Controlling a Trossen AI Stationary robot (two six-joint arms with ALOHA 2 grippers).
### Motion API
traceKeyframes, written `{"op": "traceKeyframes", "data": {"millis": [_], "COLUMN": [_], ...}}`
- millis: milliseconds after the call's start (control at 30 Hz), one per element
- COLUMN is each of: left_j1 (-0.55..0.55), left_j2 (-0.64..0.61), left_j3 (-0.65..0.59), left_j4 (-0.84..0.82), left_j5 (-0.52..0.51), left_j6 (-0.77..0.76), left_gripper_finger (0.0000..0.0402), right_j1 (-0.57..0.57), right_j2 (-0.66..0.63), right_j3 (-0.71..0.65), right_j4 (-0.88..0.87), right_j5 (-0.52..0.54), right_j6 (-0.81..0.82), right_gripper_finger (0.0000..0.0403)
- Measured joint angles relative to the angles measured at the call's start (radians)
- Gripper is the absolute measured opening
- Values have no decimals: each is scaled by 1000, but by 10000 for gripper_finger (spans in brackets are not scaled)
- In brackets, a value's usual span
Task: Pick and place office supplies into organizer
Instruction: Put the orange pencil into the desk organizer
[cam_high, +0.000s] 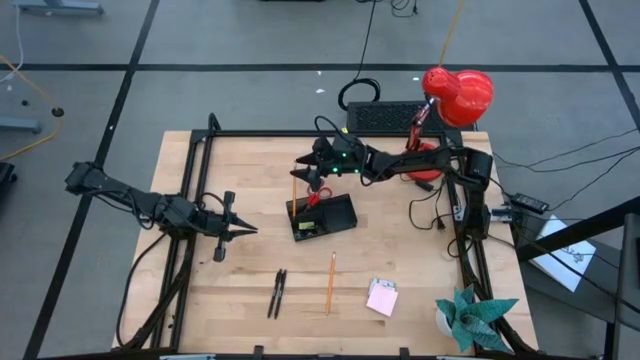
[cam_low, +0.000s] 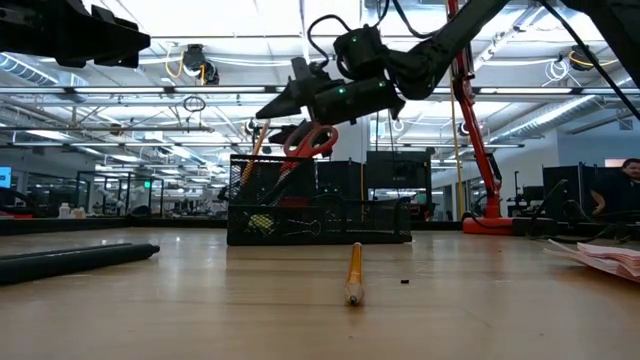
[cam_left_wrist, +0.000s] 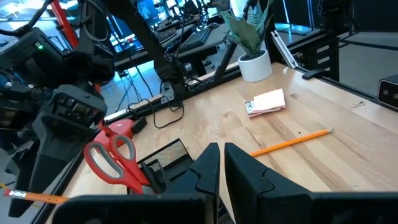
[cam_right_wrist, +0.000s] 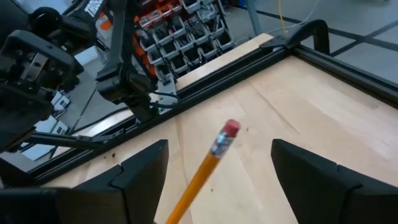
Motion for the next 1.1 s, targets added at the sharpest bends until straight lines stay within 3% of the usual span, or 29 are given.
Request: {"op": "traceKeyframes", "data": {"millis": [333,867,967,1100], "left_j1": [0,0,0,0], "left_j2": [0,0,0,0], "left_j3": [0,0,0,0], "left_j4": [0,-24,-24,-24], "left_j5": [1,2,2,2], "left_j6": [1,-12,-12,-12], "left_gripper_finger": [31,31,31,31], "right_j1": [20,20,21,27], "right_j2": [0,0,0,0], "right_j3": [0,0,0,0], "right_j4": [4,51,51,50], "right_j5": [5,-26,-36,-24], "right_j6": [-93,-128,-119,-105], "right_gripper_finger": [212,14,6,33]}}
